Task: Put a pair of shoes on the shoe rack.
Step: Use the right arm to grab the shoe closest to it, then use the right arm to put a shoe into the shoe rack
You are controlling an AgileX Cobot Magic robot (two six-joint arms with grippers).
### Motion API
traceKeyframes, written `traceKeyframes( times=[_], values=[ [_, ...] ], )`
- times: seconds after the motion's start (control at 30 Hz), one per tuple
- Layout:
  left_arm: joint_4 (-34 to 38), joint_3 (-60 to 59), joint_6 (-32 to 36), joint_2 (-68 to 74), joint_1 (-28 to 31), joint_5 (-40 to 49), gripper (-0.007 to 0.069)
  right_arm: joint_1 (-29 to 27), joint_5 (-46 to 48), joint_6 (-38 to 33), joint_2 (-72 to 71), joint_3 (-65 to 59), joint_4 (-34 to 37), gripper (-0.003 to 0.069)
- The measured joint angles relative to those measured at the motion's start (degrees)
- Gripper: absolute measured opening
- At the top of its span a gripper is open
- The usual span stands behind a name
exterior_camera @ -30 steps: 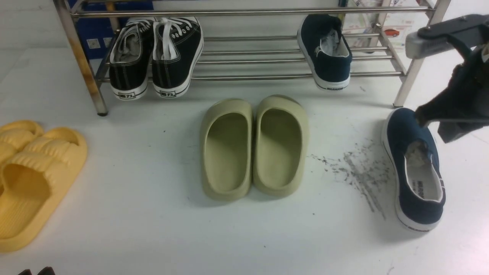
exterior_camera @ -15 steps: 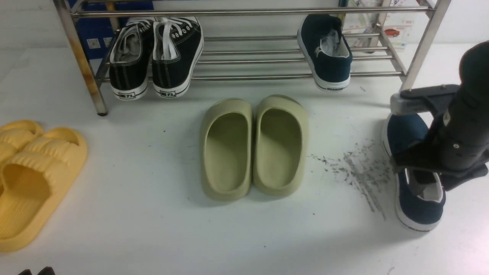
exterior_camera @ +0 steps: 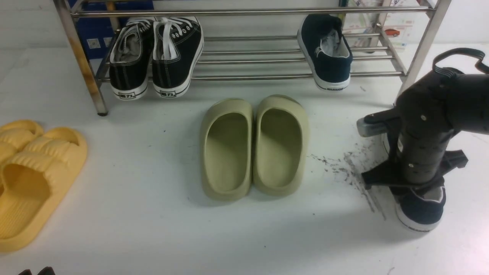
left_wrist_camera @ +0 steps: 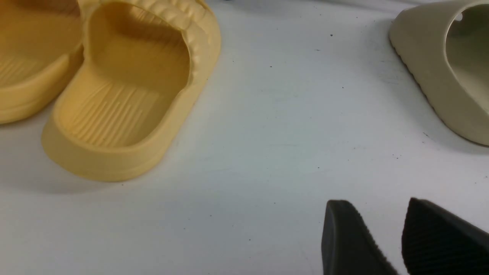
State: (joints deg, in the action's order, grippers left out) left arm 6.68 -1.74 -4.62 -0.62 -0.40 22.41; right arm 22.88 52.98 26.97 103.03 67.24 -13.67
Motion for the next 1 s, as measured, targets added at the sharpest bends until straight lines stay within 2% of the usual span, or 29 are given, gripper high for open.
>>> traceKeyframes(
  times=[0.03, 0.1, 0.17, 0.5, 0.7, 1.0],
  values=[
    [0.00, 0.00, 0.00, 0.00, 0.00, 0.00, 0.0239, 0.00, -0.06, 0.00, 0.00, 0.00, 0.00, 0.0169],
    [0.00, 0.00, 0.00, 0.00, 0.00, 0.00, 0.0239, 0.00, 1.06, -0.62, 0.00, 0.91, -0.13, 0.0057],
    [0.00, 0.00, 0.00, 0.00, 0.00, 0.00, 0.0239, 0.00, 3.04, -2.71, -0.37, 2.51, -0.57, 0.0034],
    [0.00, 0.00, 0.00, 0.00, 0.00, 0.00, 0.0239, 0.00, 7.45, -15.87, -10.56, 9.32, -0.07, 0.0036],
    [0.00, 0.00, 0.00, 0.00, 0.00, 0.00, 0.0239, -2.04, 8.78, -22.15, -8.24, 17.90, 4.72, 0.0036],
    [0.00, 0.00, 0.00, 0.00, 0.00, 0.00, 0.0239, -6.69, 11.22, -24.59, -1.26, 26.06, 6.07, 0.0036]
  ],
)
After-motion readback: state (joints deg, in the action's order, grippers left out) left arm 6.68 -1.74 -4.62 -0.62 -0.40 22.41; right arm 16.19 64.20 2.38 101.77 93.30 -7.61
